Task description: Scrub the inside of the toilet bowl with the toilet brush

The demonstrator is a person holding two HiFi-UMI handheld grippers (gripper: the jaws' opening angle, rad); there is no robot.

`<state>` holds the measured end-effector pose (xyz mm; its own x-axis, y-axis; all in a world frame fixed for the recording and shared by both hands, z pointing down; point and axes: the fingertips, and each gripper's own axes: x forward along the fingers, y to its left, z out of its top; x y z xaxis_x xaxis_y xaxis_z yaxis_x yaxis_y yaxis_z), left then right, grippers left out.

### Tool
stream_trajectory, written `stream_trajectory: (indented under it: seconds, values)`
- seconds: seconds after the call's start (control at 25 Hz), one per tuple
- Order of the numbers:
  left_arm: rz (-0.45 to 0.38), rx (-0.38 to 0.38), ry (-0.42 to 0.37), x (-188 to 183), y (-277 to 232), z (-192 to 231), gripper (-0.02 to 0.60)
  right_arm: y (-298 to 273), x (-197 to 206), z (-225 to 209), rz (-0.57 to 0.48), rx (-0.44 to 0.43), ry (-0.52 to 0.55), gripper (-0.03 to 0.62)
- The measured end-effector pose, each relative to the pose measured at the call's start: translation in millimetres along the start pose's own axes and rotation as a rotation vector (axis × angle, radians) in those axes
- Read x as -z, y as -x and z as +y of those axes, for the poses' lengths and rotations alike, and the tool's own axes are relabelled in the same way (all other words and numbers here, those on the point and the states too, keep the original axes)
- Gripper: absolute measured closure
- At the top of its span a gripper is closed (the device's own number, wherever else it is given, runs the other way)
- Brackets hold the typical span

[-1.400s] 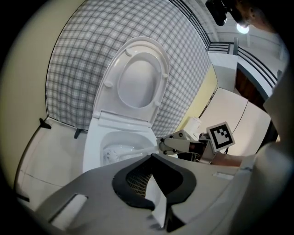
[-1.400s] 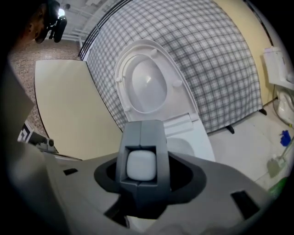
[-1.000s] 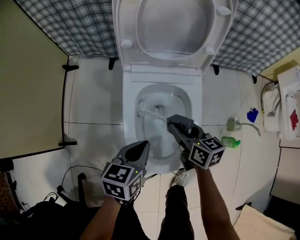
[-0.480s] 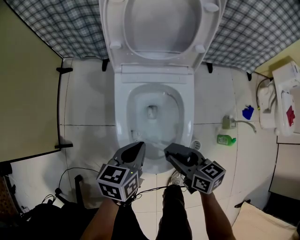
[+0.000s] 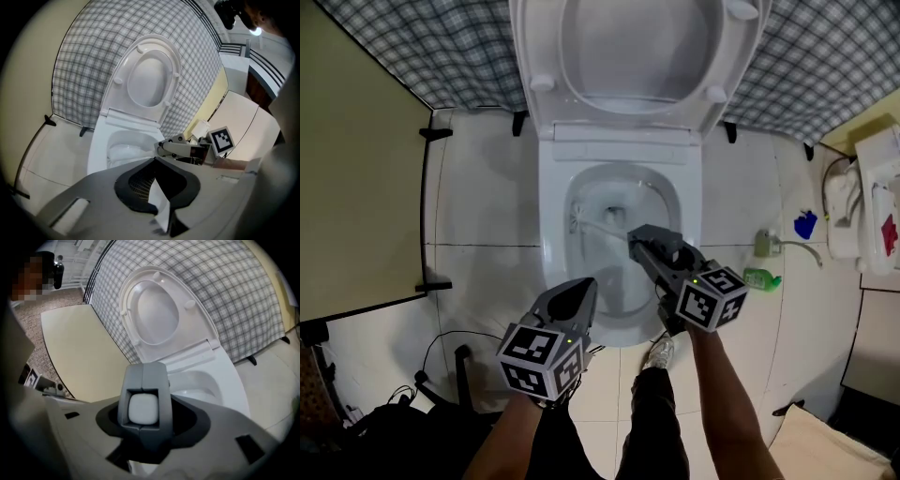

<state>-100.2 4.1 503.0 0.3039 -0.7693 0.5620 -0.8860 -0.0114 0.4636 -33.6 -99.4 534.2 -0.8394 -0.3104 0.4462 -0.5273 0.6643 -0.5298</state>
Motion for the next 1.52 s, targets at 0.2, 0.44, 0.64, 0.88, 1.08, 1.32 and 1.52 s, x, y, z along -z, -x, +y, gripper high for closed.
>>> stream_trajectory:
  seconds: [0.2,0.44,0.64,0.88,1.08,1.32,1.52]
  values:
    - [0.009,-0.003,0.001,4.9,0.2,1.8,0.574,-8.2,-9.5,-5.4,0.014,-0.01,-0.008,0.385]
    - [0.019,-0.013,-0.008,6.2,1.2,2.6,0.574,20.3,23.3,11.2,0.036,-0.023,-0.025,0.385]
    - [0.026,-0.01,-0.004,13.1,1.8,2.6,0.574,70.0,66.2,30.9,0.104,-0.039,-0.059,0.385]
    - [0.039,-0.01,-0.008,18.9,3.9,2.9,0.574,106.8,93.5,42.9,0.222,-0.062,0.024,0.387]
    - [0.043,-0.008,-0.003,20.3,4.7,3.4,0.574,110.3,104.0,39.8,0.278,-0.056,0.04,0.396]
    - [0.04,-0.014,0.002,17.8,4.9,10.2,0.574,75.7,85.5,31.3,0.219,-0.043,0.015,0.405]
    - [0.039,-0.021,0.01,16.4,5.5,16.5,0.574,37.4,57.6,15.3,0.149,-0.011,-0.016,0.405]
